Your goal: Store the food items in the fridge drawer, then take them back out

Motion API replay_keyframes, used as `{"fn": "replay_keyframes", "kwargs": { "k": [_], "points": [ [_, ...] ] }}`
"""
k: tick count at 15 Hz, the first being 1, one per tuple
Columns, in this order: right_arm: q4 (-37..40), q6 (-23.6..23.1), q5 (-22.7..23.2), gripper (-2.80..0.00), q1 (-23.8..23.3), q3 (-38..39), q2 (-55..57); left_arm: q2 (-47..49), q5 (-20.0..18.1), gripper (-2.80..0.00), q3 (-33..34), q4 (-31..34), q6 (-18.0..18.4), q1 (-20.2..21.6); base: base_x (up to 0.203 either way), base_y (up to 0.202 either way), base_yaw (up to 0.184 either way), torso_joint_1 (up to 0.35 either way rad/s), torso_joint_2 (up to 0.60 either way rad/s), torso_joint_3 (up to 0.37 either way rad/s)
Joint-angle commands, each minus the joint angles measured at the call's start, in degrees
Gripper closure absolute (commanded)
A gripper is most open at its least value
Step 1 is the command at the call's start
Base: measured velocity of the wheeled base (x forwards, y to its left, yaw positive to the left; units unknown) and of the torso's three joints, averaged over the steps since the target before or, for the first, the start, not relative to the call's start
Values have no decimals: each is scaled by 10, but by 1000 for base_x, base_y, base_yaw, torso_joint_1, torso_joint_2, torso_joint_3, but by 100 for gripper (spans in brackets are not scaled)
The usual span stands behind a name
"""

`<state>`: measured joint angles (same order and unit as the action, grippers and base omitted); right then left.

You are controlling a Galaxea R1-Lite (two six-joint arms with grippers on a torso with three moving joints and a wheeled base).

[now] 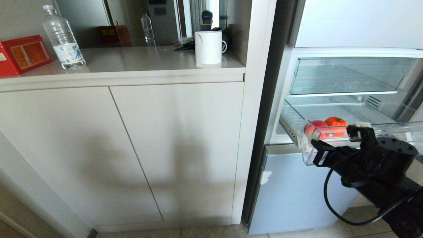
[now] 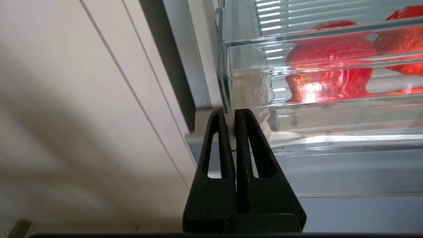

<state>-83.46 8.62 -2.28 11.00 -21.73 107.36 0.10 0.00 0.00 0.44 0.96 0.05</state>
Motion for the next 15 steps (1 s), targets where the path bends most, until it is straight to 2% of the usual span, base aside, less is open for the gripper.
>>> {"fn": "replay_keyframes", "kwargs": {
  "k": [1, 7, 8, 9, 15],
  "points": [
    [-5, 2, -1, 0, 0, 50, -53, 1, 1, 0, 0, 0, 0, 0, 0, 0, 0, 0, 0, 0],
    [-4, 3, -2, 0, 0, 153, -134, 1, 0, 0, 0, 0, 0, 0, 0, 0, 0, 0, 0, 0],
    [-5, 1, -3, -32, 0, 160, -137, 1, 0, 0, 0, 0, 0, 0, 0, 0, 0, 0, 0, 0],
    [-4, 0, -5, -280, 1, 165, -148, 1, 0, 0, 0, 0, 0, 0, 0, 0, 0, 0, 0, 0],
    [-3, 1, -8, -280, 42, 213, -205, 1, 0, 0, 0, 0, 0, 0, 0, 0, 0, 0, 0, 0]
  ]
}}
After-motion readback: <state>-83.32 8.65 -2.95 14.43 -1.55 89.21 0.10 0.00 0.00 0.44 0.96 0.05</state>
